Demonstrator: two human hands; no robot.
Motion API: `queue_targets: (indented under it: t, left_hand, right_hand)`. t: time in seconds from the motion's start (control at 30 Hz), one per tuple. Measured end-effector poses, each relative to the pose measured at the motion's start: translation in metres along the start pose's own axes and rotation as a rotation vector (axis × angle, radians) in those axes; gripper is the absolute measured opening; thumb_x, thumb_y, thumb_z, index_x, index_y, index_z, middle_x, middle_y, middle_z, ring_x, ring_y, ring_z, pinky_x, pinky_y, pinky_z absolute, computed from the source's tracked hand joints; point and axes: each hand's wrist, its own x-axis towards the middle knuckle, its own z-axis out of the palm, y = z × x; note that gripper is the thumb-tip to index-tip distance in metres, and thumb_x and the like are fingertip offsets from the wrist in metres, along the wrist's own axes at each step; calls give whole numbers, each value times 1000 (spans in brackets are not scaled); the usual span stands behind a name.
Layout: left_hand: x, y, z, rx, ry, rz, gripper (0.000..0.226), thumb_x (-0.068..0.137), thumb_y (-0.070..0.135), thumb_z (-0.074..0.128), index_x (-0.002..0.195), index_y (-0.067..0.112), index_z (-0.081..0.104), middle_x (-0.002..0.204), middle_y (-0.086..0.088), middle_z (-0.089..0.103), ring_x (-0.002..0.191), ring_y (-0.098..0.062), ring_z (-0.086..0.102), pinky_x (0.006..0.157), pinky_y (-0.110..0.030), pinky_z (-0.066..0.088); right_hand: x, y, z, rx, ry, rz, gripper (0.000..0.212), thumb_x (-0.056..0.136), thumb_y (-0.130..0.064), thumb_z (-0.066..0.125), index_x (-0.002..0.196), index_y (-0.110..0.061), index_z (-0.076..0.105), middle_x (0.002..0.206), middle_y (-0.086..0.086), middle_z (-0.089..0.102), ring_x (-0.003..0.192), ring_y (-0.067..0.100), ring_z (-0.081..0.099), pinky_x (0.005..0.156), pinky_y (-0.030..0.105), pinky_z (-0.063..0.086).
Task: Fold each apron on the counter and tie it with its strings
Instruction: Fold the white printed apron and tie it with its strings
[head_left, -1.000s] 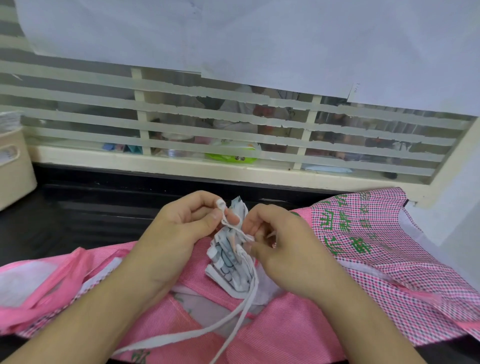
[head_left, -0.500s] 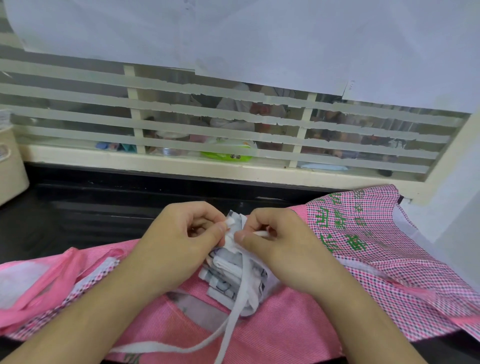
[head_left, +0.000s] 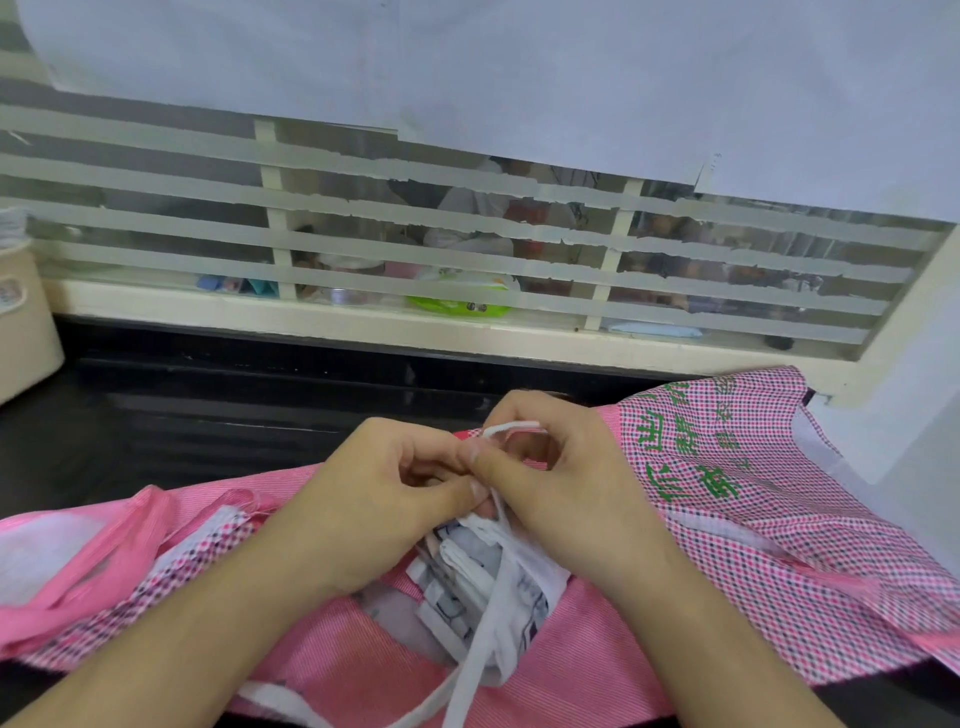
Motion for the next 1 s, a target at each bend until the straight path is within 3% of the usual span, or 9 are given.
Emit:
queue_targets:
  t: [0.07,0.13,0.27,0.37,0.43,0.53,0.73,0.87,1.0]
  left_hand:
    - [0,-2,1,-7,-28,-13,19,94,-3,71,96,12,83,93,-8,81,93,-24,78,87,-29,59]
    - [0,-1,1,-26,-38,-28,12,93,4,74,97,12,82,93,-10,81,93,-27,77,88,-34,61]
    - [0,1,5,-32,30,-41,9,94,13,74,90,12,82,87,-9,81,85,-26,78,82,-35,61]
    - [1,1,3,-41,99,-81,12,96,15,72,89,14,83,86,-9,81,85,-28,78,84,-41,60]
    - [1,1,1,-59,105,-98,15,97,14,70,91,18,83,88,-10,81,87,-29,79,86,-46,61]
    - [1,1,-1,-50,117,-117,18,97,10,70,90,21,83,87,-10,81,87,-30,78,85,-48,62]
    - [3,1,-1,-18,150,-119,17,97,7,69,85,13,80,84,-8,81,82,-22,79,82,-39,61]
    - [4,-1,-1,9,181,-115,11,96,13,72,91,17,82,85,-5,81,84,-21,79,87,-41,61]
    - [3,-2,-2,-25,200,-131,10,93,12,76,92,21,82,83,-7,81,82,-22,79,85,-41,58]
  right_hand:
    - [0,2,2,48,-1,47,24,91,-15,79,72,-16,64,56,-3,58,49,5,52,49,18,41]
    - [0,4,2,71,21,65,24,91,-17,80,71,-17,66,52,-1,54,46,7,48,48,21,39]
    - [1,3,-1,274,-21,94,21,99,-17,71,79,-10,70,63,15,64,47,26,56,48,30,46]
    - [2,2,-9,350,-111,87,13,93,-17,68,92,-5,73,77,19,68,61,30,63,59,43,56]
    - [2,2,-10,250,-138,47,7,89,-9,75,95,-10,73,81,14,71,66,29,67,64,44,59]
    - [3,3,-8,74,-116,13,19,89,1,77,88,-17,73,76,8,70,66,25,67,62,42,61]
    - [3,3,-8,129,-115,52,21,94,10,64,94,-10,69,72,11,69,58,24,66,60,38,61]
    - [3,6,-9,62,-108,31,26,96,10,59,96,-15,68,74,10,65,59,31,66,62,44,61]
    - [2,6,-7,-45,-147,-12,26,94,-1,67,96,-27,68,85,0,62,78,24,65,66,47,63]
